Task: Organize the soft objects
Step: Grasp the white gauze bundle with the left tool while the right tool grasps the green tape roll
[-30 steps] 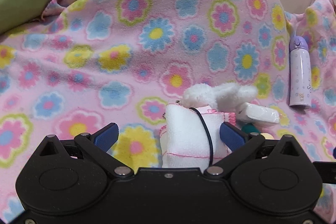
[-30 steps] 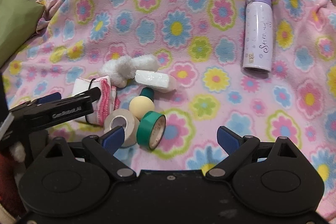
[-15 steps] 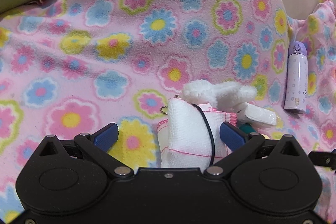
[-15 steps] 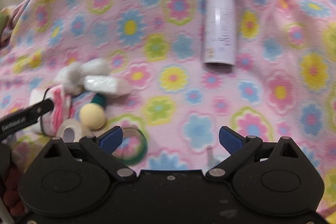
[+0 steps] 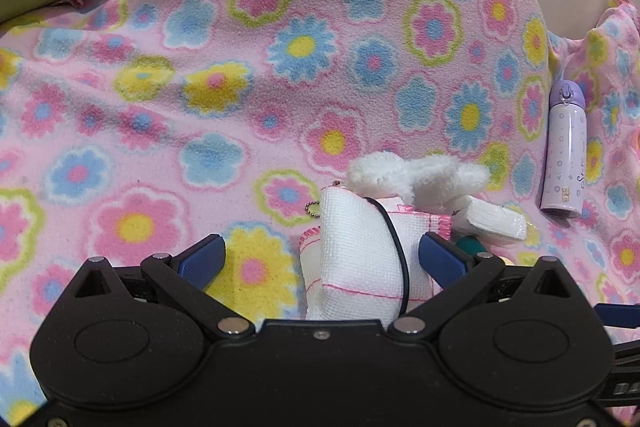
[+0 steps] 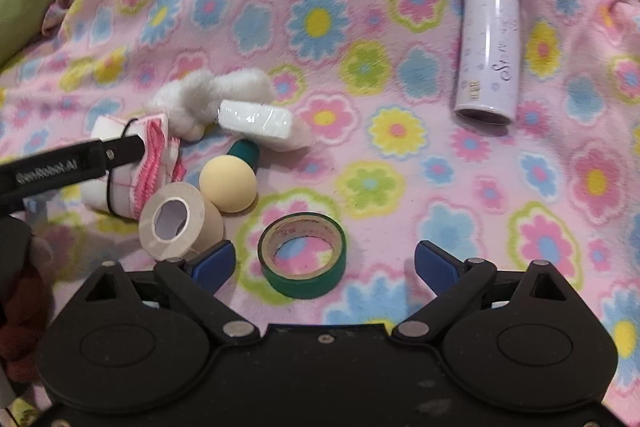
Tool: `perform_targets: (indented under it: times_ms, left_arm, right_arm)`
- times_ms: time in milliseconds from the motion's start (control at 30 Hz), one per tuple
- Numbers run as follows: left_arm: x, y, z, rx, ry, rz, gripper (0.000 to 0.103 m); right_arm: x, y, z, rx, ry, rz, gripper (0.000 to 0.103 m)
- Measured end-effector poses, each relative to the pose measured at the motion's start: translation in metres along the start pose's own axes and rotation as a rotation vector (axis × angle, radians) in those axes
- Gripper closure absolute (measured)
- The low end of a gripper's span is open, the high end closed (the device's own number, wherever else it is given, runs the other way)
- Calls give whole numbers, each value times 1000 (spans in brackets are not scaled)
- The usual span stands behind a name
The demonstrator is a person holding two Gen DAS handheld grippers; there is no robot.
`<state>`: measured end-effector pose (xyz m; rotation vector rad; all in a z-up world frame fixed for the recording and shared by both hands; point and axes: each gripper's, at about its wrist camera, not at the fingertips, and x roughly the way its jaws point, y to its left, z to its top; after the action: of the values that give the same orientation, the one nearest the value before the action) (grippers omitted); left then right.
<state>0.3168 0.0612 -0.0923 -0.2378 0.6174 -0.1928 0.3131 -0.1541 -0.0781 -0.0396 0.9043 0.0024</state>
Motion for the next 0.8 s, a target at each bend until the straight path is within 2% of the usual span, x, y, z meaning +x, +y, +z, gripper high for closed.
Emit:
perform_targets:
  times_ms: [67, 133, 200, 300, 500, 600, 800]
  left_arm:
    - [0, 0, 0, 2, -2, 2, 2]
    - [0, -1, -1, 4, -3, 5, 2]
    - [0, -1, -1, 3, -3, 5, 2]
    - [0, 0, -1, 1, -1, 2, 2]
    - [-2, 2, 3, -21, 29, -25, 2]
    - [-16, -4, 6, -20, -6, 4, 4]
    - [-21, -32, 10, 81, 11, -6, 4]
  right_arm:
    - [7, 2, 0, -11, 8, -3, 14]
    - [15, 2, -1, -21, 9, -3, 14]
    - [18, 2, -4, -34, -10, -4, 12]
    - [24, -2, -4, -18, -2, 9, 0]
    - [24, -6, -7, -2, -22, 29, 0]
    - [24, -7, -8, -2, -31, 33, 0]
    - [23, -7, -10, -1, -42, 32, 0]
